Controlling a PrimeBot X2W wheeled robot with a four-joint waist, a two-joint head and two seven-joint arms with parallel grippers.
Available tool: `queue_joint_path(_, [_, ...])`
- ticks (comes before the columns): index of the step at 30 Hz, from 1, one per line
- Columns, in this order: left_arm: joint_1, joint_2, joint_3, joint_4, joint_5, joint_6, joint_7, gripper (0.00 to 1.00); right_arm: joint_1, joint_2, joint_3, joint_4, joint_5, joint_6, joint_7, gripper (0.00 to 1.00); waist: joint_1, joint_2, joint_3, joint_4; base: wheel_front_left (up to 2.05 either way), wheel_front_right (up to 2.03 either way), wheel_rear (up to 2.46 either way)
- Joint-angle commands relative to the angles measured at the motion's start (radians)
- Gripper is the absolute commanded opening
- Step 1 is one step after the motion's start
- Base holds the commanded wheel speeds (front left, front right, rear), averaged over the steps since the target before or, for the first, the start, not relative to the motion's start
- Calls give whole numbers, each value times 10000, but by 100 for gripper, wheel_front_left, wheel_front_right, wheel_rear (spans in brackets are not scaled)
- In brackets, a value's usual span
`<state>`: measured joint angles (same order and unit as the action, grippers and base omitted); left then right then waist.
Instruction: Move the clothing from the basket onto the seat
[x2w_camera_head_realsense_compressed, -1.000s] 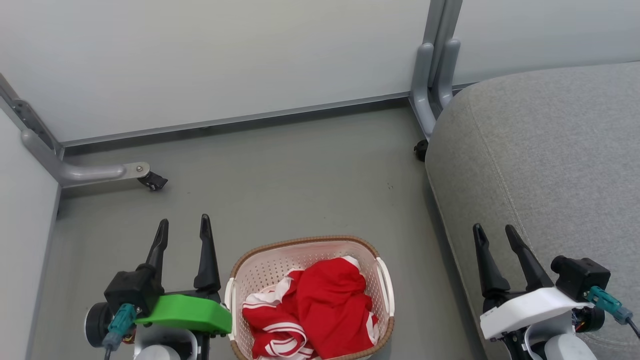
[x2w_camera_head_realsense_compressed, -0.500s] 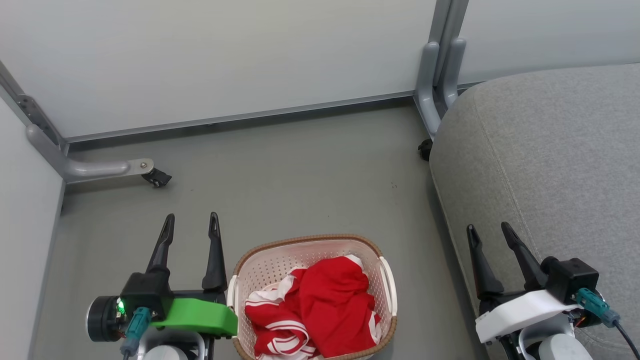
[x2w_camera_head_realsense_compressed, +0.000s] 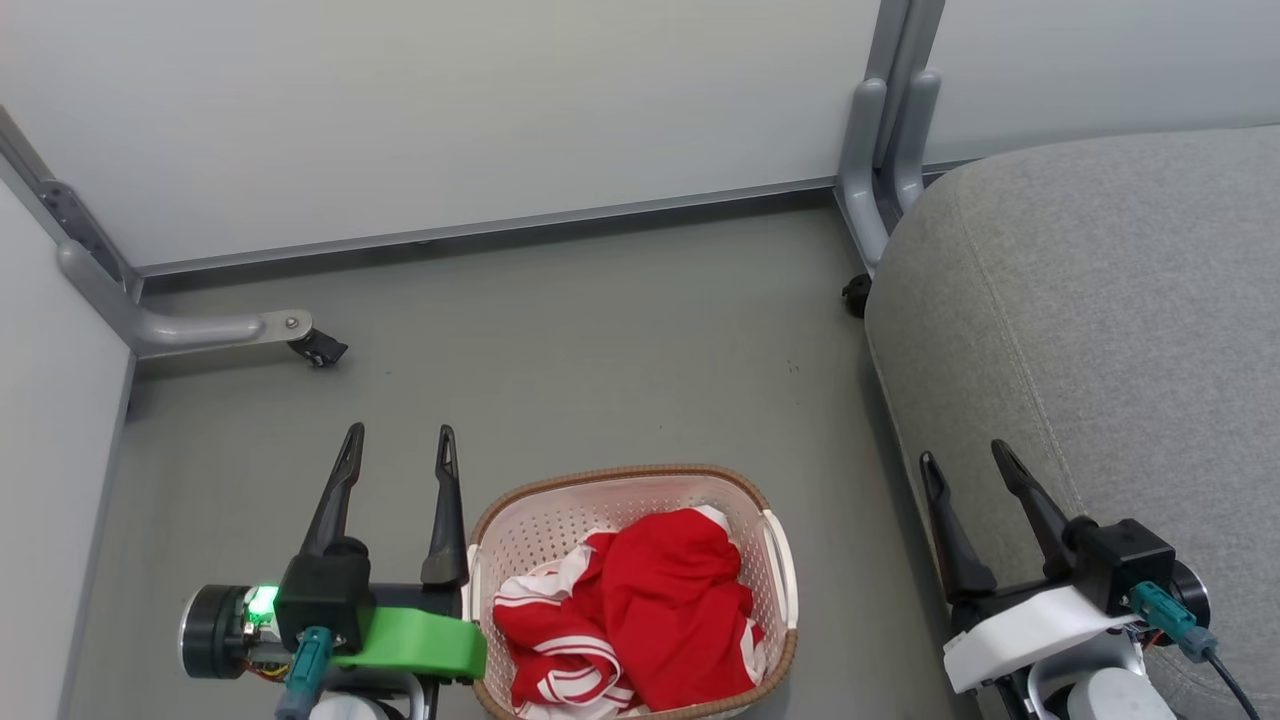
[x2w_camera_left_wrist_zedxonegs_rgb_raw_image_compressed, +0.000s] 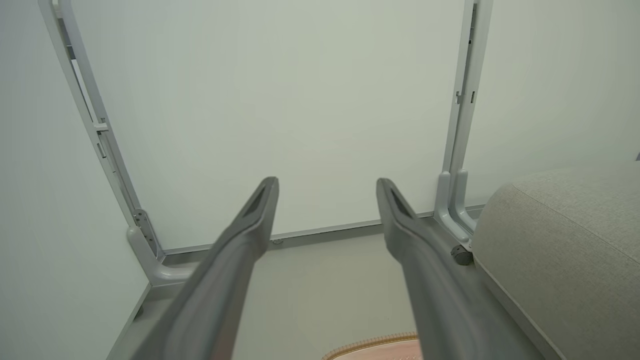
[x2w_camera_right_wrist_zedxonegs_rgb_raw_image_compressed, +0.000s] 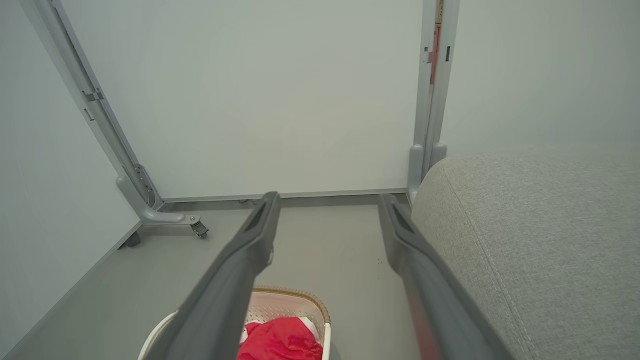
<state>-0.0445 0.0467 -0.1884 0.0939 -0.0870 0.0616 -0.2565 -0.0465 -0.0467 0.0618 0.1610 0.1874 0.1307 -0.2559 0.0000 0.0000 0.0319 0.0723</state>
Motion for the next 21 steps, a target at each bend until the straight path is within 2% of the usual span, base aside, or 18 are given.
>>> queue_joint_path(1, [74,65,-17,-63,249,78,-76,100,30,-62,15,-46,-213,0,-88,100,0,0,27,14,0,0,0])
queue_joint_path(14, [62,64,0,-67,289,66,-79,100,19,-62,11,-48,-298,0,-108,100,0,0,78,38,0,0,0])
queue_joint_path(21, [-318,71,-52,145,390,-246,-78,100,-217,-61,96,-114,-294,0,-108,100,0,0,349,-104,0,0,0])
